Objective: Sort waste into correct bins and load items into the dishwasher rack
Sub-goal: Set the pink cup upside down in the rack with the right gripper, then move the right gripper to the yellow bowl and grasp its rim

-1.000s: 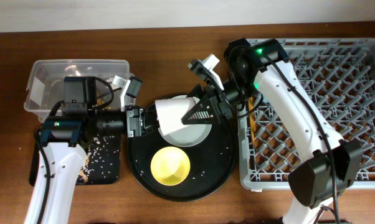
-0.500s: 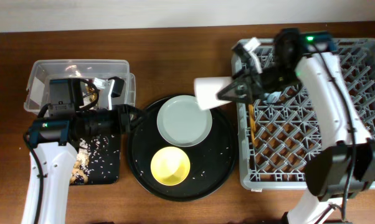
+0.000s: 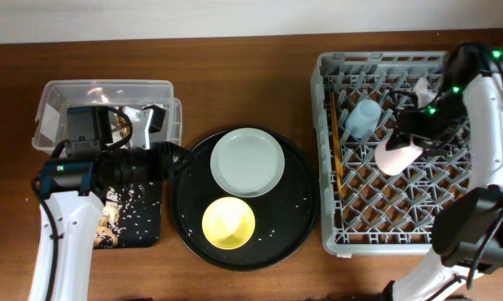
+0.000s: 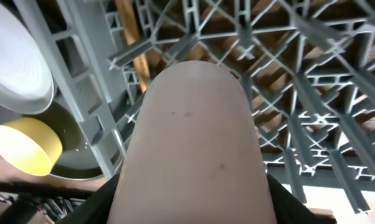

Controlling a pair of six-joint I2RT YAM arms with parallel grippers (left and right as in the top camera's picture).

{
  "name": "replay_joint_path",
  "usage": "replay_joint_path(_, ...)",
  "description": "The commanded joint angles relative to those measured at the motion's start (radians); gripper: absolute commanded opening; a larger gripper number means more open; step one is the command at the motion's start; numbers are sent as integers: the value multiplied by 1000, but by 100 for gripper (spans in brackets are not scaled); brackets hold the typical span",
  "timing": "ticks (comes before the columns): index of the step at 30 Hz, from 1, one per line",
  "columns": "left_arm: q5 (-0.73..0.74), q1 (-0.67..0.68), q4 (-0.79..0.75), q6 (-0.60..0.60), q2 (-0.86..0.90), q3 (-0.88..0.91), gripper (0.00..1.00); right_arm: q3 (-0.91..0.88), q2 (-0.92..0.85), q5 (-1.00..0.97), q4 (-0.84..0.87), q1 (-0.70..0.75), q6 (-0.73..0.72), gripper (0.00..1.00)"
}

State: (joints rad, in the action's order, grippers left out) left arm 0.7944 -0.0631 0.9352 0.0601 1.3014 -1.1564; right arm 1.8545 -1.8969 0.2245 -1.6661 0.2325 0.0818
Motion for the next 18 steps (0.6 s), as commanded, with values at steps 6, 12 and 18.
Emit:
replay_joint_path(6,-44,-3,32,-9,0,-2,31,-118,28,-136,21,-141,-102,44)
replay_joint_path(12,-44,-3,33,-9,0,-2,31,-180,28,-136,85,-141,-102,63)
replay_joint_path(18,-43,-3,40,-9,0,-2,31,-180,28,-136,90,-141,-98,79)
